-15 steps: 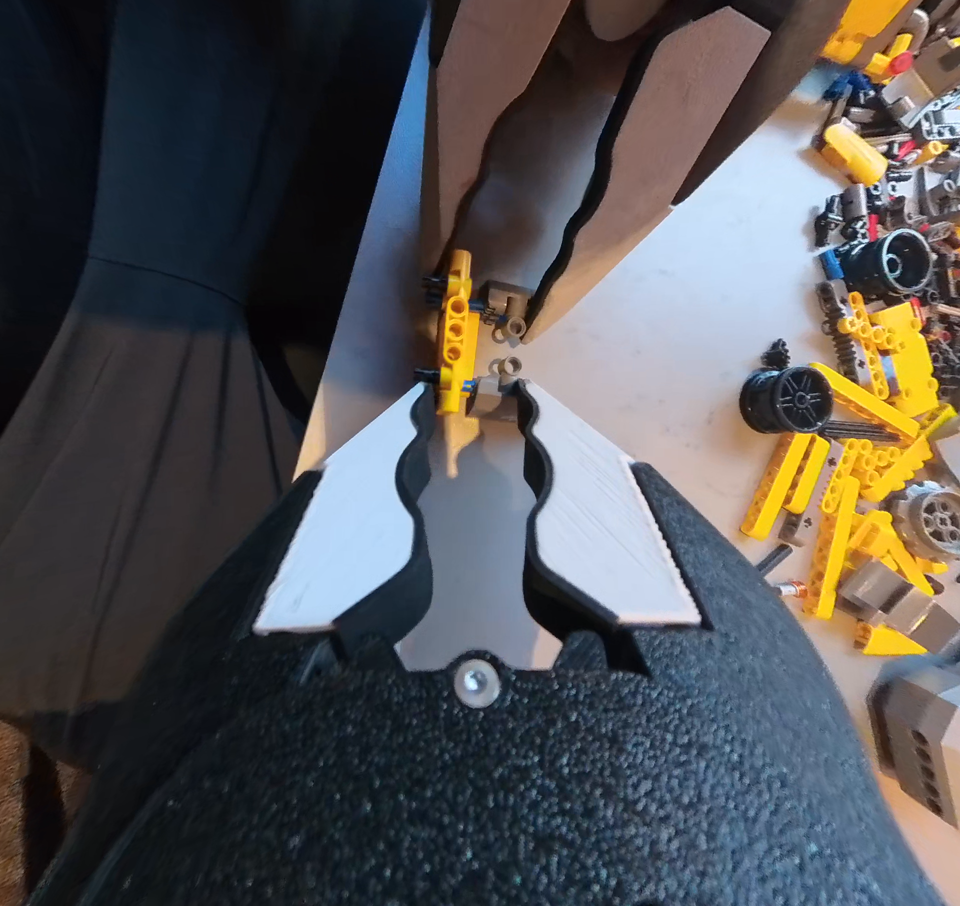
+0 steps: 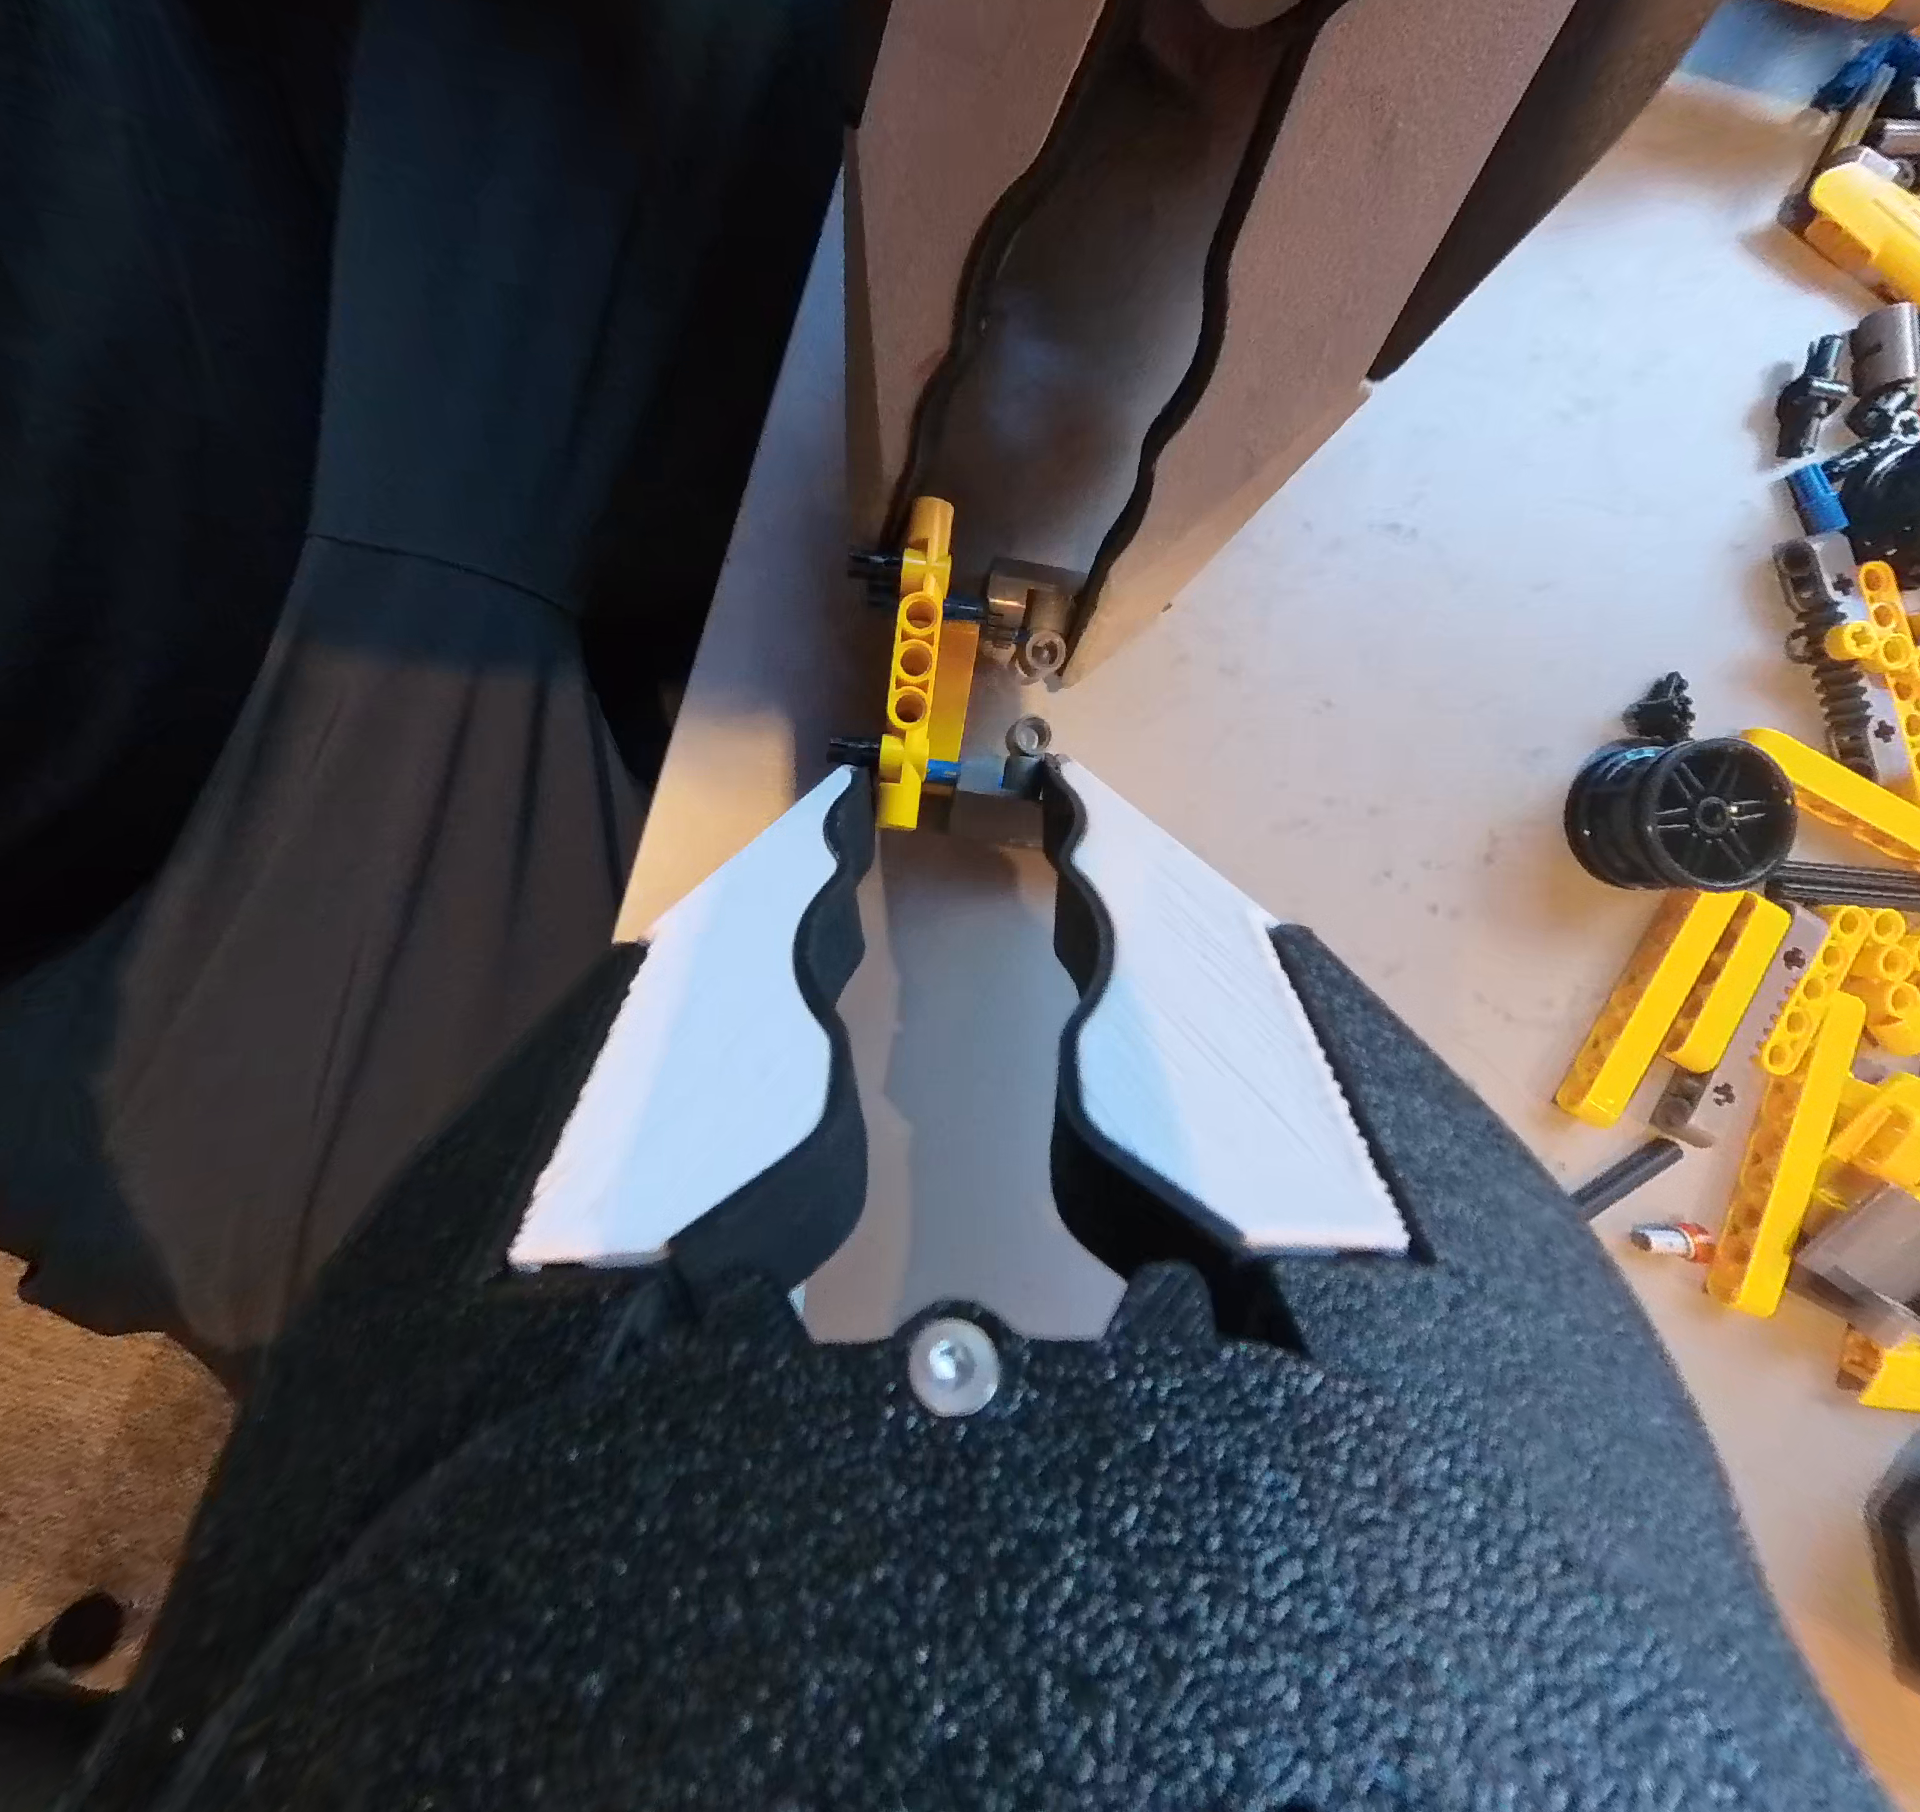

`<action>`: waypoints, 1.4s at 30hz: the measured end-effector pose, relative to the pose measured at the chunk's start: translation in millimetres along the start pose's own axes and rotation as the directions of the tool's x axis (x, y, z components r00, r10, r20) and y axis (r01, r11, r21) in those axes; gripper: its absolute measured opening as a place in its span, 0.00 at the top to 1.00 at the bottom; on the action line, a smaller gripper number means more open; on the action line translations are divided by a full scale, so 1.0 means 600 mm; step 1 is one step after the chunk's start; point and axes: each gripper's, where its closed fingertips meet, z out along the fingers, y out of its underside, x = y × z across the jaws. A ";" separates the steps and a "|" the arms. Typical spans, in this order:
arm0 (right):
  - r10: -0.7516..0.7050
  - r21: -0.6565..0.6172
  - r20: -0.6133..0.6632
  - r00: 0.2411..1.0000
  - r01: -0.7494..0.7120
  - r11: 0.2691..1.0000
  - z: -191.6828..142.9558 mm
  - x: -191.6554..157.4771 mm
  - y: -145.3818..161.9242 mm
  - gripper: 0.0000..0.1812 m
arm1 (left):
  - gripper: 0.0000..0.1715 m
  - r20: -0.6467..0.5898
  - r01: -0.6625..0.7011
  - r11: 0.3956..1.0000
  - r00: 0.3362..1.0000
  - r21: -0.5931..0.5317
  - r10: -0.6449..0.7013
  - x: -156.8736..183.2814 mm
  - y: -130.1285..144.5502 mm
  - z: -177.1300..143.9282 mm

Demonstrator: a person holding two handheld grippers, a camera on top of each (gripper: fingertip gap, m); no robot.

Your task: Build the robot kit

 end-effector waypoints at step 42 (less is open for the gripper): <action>0.046 0.051 -0.110 0.993 -0.040 0.998 0.005 0.016 -0.005 0.82 | 0.79 0.093 0.020 0.999 0.996 -0.030 -0.017 -0.019 0.005 -0.017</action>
